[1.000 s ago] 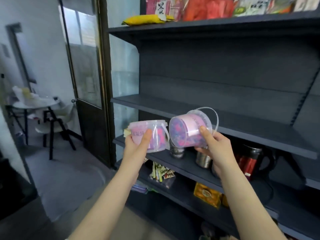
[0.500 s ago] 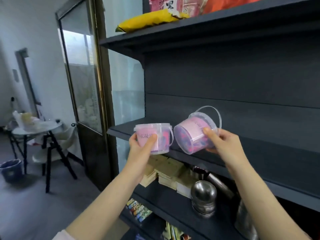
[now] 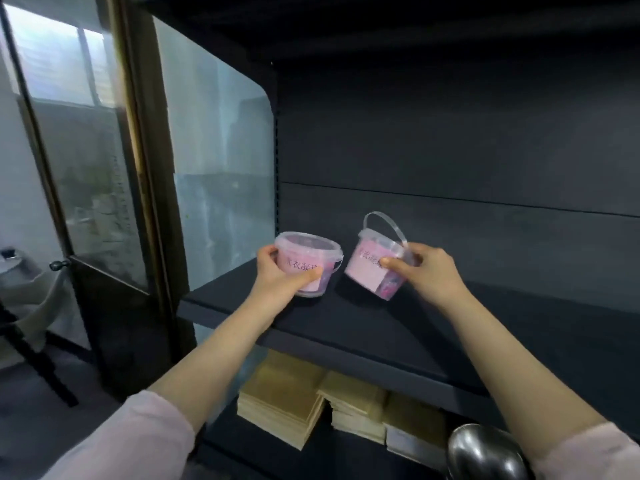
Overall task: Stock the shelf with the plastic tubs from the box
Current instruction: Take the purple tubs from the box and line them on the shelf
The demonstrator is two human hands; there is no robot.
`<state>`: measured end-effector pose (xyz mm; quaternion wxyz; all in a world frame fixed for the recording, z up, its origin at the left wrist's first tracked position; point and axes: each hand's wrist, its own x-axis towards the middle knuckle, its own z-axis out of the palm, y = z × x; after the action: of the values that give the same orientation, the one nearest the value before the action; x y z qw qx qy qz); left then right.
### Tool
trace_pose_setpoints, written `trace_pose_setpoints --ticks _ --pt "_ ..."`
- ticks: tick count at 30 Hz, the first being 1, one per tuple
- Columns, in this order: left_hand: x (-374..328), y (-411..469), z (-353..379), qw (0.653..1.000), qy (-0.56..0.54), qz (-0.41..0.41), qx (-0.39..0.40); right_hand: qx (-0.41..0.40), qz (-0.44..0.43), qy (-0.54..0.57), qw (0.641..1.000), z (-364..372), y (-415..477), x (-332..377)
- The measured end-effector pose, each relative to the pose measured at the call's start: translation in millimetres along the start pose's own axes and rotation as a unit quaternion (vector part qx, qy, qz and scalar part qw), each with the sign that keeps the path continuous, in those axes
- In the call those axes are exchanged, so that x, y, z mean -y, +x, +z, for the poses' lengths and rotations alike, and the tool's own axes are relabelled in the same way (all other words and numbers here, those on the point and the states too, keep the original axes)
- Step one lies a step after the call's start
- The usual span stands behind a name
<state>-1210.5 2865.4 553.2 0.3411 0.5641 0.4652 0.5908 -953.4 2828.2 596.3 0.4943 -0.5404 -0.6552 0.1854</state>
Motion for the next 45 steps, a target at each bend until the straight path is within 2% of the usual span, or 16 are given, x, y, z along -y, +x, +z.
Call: trace_pose_setpoints --ticks 4,7,14,19,21,23,25,29,30,35,38,45 --pt "42 64 -16 0.995 0.031 0.004 0.094 0.006 0.036 -0.032 0.999 47 30 -9" --pt "64 98 -19 0.989 0.044 -0.025 0.141 0.002 0.071 -0.036 0.997 68 45 -17" --pt "88 148 -12 0.982 0.07 -0.017 0.174 -0.051 0.13 0.017 0.99 93 86 -28" --pt "100 178 -6 0.973 0.113 0.013 0.202 -0.173 0.135 0.059 0.974 109 114 -37" --pt "106 187 -8 0.972 0.088 -0.005 0.216 -0.202 0.137 0.063 0.968 110 119 -45" --pt "112 197 -10 0.976 0.024 -0.02 0.216 -0.217 0.158 -0.001 0.963 107 123 -50" --pt "117 204 -11 0.976 -0.017 -0.023 0.217 -0.198 0.182 -0.071 0.961 100 122 -49" --pt "121 208 -6 0.979 -0.044 -0.025 0.199 -0.028 0.175 -0.122 0.977 94 113 -43" --pt "121 209 -5 0.979 -0.045 -0.026 0.196 -0.009 0.164 -0.146 0.976 95 113 -44" --pt "114 222 7 0.985 -0.024 -0.018 0.172 -0.076 0.155 -0.102 0.98 106 121 -57" --pt "120 224 15 0.987 -0.024 -0.013 0.155 -0.097 0.142 -0.113 0.979 110 123 -61" --pt "131 230 15 0.989 -0.038 0.004 0.142 -0.057 0.121 -0.146 0.98 106 127 -62"
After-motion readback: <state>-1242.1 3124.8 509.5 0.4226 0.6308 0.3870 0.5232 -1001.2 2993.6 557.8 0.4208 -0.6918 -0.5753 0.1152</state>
